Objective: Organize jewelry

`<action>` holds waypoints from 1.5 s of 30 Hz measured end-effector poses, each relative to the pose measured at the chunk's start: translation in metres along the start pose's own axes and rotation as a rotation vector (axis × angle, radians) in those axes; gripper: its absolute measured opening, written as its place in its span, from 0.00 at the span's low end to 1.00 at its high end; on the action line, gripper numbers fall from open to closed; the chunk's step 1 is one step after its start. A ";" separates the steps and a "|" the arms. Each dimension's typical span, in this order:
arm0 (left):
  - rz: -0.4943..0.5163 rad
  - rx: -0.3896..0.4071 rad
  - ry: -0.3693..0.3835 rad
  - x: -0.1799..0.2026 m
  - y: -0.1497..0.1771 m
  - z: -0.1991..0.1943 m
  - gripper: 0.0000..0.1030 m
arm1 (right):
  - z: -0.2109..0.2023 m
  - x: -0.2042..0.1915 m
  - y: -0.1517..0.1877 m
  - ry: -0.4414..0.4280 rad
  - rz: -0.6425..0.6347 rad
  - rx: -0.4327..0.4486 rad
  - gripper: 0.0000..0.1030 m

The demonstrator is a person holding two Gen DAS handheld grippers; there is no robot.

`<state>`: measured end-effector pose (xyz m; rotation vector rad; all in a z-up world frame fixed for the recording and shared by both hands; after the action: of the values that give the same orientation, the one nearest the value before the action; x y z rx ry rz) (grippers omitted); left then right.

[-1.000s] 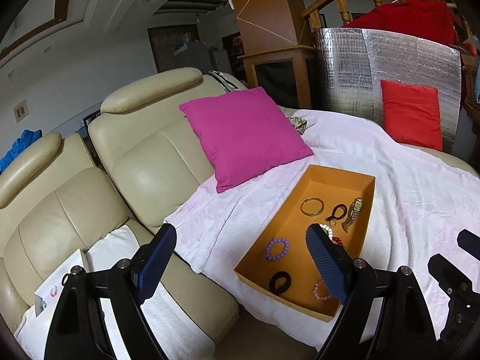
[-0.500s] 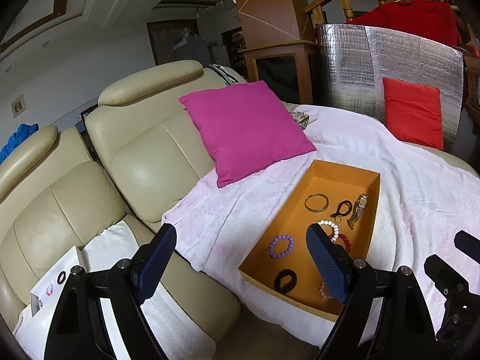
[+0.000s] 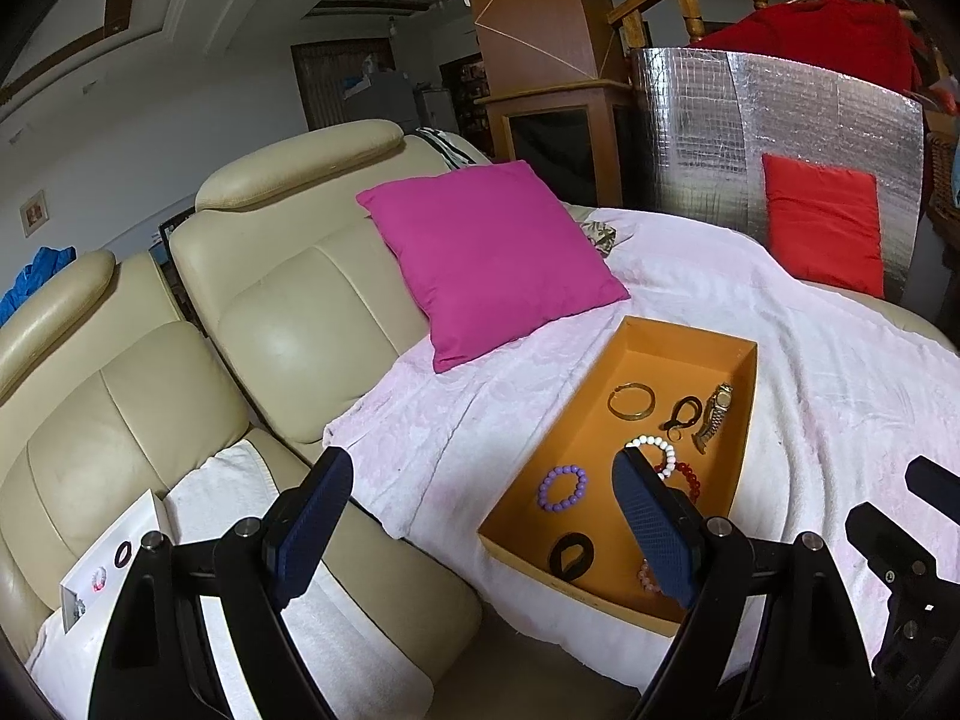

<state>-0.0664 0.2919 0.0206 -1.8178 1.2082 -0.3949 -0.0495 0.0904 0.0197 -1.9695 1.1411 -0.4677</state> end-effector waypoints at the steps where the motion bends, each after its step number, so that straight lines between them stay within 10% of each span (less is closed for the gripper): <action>1: -0.001 0.000 -0.002 -0.001 0.000 -0.001 0.86 | -0.001 -0.001 0.000 0.000 -0.001 0.002 0.61; 45: -0.021 0.021 0.006 -0.012 0.003 -0.016 0.86 | -0.019 -0.015 -0.004 0.009 -0.009 0.031 0.61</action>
<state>-0.0846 0.2943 0.0294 -1.8135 1.1858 -0.4240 -0.0675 0.0959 0.0350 -1.9482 1.1246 -0.4967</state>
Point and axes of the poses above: each gripper's, at about its wrist camera, not at the fingertips, and z roughly the way its jaws point, x to its right, y to its underside, the point moved 10 cm from there along z, roughly the way its jaws point, and after that the axes turned 3 degrees about -y, right-handed, at the moved point
